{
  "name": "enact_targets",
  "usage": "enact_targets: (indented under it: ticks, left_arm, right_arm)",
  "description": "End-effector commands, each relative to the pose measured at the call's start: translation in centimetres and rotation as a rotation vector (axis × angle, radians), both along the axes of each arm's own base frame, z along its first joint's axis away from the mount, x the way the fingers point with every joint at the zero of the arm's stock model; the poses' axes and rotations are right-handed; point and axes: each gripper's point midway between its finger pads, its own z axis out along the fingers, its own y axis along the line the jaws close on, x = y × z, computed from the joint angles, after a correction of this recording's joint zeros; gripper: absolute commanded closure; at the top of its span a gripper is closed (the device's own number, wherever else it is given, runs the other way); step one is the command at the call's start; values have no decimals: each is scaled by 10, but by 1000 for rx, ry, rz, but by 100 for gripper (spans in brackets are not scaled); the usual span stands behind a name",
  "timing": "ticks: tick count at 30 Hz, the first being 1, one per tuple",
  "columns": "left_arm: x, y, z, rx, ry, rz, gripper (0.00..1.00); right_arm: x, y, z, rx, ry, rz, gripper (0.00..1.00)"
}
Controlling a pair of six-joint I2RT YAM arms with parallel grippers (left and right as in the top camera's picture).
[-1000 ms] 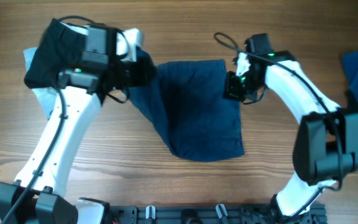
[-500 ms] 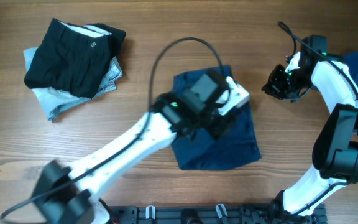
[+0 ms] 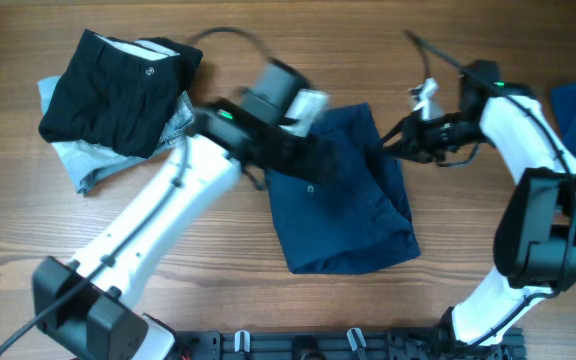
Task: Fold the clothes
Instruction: 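Lift the shorts with both grippers and fold them toward the left stack, then lay the shorts on the black shirt stack with the left gripper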
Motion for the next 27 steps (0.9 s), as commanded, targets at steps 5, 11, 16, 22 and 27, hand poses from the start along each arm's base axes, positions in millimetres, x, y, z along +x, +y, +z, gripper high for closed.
enact_targets:
  ticks: [5,11,16,22,27]
  left_arm:
    - [11,50,-54,-71,358,229,0]
    - [-4,39,-107,-79,564,226,0]
    - [-19,24,-136,-83,674,199,0]
    - [-24,-12,-152,-114,595,89,41]
    - [-14,-27,-137,-172,508,28,96]
  right_arm:
    - [-17,24,-30,-380,53,49,83]
    - [-29,-8,-65,-642,123,-102,88]
    - [-37,-22,-74,-653,175,-158,89]
    - [-37,-15,-73,-616,170,-130,90]
    - [-35,-14,-58,-608,100,-45,90]
